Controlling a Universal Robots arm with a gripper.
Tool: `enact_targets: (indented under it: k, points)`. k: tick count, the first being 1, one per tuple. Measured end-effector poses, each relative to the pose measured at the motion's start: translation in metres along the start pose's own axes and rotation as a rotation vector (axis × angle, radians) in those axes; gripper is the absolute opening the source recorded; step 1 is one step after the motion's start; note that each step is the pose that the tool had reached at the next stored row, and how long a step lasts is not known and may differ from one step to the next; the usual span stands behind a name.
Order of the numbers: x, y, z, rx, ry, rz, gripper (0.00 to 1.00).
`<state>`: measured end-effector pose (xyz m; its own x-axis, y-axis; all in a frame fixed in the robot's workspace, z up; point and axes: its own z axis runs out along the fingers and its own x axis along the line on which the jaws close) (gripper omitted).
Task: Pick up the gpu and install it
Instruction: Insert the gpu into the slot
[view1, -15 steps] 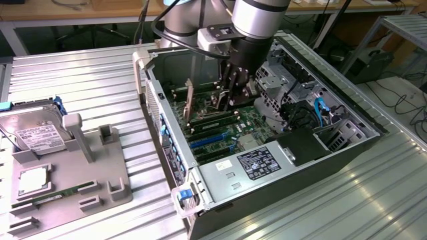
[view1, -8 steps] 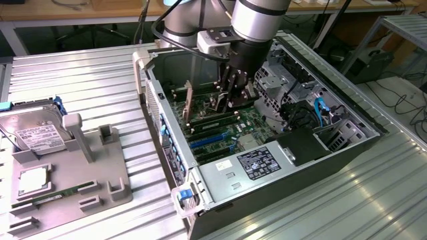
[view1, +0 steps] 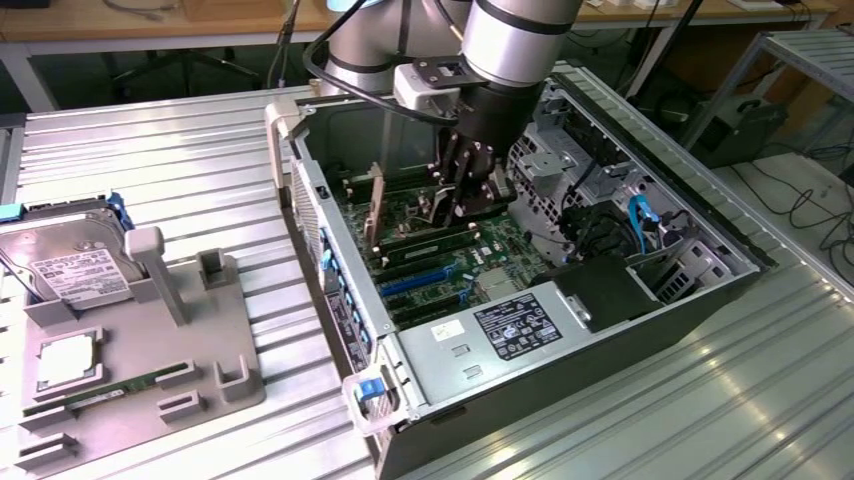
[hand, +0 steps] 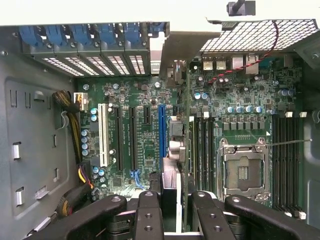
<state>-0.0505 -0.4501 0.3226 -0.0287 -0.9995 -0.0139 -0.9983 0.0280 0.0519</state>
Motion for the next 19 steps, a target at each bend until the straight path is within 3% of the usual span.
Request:
enact_targets:
  k: [5, 6, 7, 8, 9, 10, 19]
  points:
    - [0.0, 0.0, 0.0, 0.0004, 0.0, 0.0, 0.28]
    - [0.0, 0.0001, 0.0001, 0.0054, -0.0003, 0.0, 0.28]
    - [0.0001, 0.0005, 0.0003, 0.0255, -0.0009, -0.001, 0.28]
    - [0.0001, 0.0007, 0.0004, 0.0411, -0.0015, -0.003, 0.28]
    - [0.0, 0.001, 0.0006, 0.051, -0.0015, -0.004, 0.28]
    - [0.0, 0.0012, 0.0009, 0.054, -0.0015, -0.004, 0.28]
    - [0.0022, 0.0013, 0.0034, 0.054, -0.0015, -0.005, 0.28]
